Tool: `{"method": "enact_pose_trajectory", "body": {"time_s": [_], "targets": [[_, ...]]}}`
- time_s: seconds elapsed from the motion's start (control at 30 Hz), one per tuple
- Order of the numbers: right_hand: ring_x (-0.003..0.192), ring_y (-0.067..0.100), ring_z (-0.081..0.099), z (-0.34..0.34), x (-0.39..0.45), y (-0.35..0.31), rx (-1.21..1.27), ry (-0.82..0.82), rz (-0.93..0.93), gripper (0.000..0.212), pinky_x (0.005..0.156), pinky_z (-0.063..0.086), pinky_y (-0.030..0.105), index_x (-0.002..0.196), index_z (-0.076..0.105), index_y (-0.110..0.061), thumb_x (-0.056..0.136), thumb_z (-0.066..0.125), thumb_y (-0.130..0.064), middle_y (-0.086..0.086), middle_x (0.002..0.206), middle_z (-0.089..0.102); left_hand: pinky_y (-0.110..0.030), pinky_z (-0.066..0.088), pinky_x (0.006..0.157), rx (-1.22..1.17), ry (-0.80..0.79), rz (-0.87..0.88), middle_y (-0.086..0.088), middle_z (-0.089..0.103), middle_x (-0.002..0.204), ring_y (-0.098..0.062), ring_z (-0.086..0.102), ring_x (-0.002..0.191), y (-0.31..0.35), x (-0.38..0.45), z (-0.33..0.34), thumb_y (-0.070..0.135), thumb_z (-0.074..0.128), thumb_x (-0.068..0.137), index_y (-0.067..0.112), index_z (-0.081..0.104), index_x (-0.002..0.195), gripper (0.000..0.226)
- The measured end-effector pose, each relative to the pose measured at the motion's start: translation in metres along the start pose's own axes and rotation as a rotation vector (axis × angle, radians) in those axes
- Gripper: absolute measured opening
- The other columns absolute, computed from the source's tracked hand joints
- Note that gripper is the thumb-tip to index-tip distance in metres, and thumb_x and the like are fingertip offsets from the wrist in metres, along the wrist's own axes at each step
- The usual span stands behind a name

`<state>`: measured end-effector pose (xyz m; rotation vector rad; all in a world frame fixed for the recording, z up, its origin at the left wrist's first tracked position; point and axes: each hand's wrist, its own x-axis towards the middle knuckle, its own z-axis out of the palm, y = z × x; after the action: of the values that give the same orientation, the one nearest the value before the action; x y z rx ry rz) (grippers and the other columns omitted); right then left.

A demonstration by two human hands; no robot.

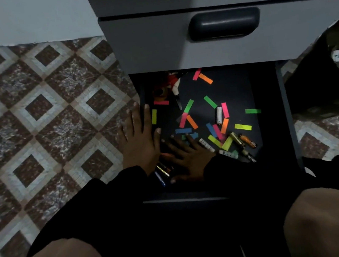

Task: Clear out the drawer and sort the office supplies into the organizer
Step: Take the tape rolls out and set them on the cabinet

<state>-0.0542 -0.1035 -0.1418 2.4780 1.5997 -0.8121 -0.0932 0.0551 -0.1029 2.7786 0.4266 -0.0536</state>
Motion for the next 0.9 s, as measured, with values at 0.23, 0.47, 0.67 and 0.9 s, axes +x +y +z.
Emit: {"method": "enact_pose_trajectory", "body": {"time_s": [0.23,0.47,0.67,0.9], "targets": [[0.135,0.033,0.035,0.015,-0.001,0.018,-0.098,0.101,0.128,0.065,0.107,0.006,0.053,0.138,0.043,-0.029,0.083,0.026,-0.060,0.007,0.149,0.035,-0.050,0.001,0.116,-0.021,-0.018,0.010,-0.002,-0.005,0.159,-0.022,-0.004,0.147,0.001,0.000,-0.002,0.051,0.002,0.088,0.029,-0.004,0.149,0.065],[0.139,0.028,0.026,0.014,-0.021,0.060,-0.099,0.168,0.346,0.066,0.108,0.007,0.054,0.144,0.025,-0.025,0.086,0.025,-0.057,0.005,0.148,0.034,-0.048,0.002,0.117,-0.032,-0.028,0.002,-0.001,-0.004,0.159,-0.021,-0.002,0.146,0.003,0.000,-0.003,0.053,0.000,0.087,0.029,-0.003,0.149,0.067],[0.145,0.029,0.000,-0.028,-0.005,0.081,-0.053,0.277,0.339,0.081,0.112,-0.001,0.052,0.148,0.007,-0.030,0.080,-0.004,-0.073,0.002,0.157,-0.001,-0.047,0.003,0.117,-0.042,-0.019,0.010,-0.001,-0.004,0.159,-0.022,0.000,0.146,0.003,-0.001,-0.003,0.052,0.000,0.088,0.029,-0.002,0.149,0.065],[0.144,0.022,-0.015,-0.074,0.053,0.099,-0.013,0.204,0.315,0.077,0.114,-0.009,0.048,0.150,-0.004,-0.024,0.092,0.034,-0.059,0.002,0.157,-0.016,-0.045,0.001,0.117,-0.058,-0.020,0.008,0.003,-0.009,0.158,-0.019,-0.005,0.146,0.003,-0.002,-0.002,0.051,-0.002,0.089,0.033,-0.013,0.143,0.058]]}}
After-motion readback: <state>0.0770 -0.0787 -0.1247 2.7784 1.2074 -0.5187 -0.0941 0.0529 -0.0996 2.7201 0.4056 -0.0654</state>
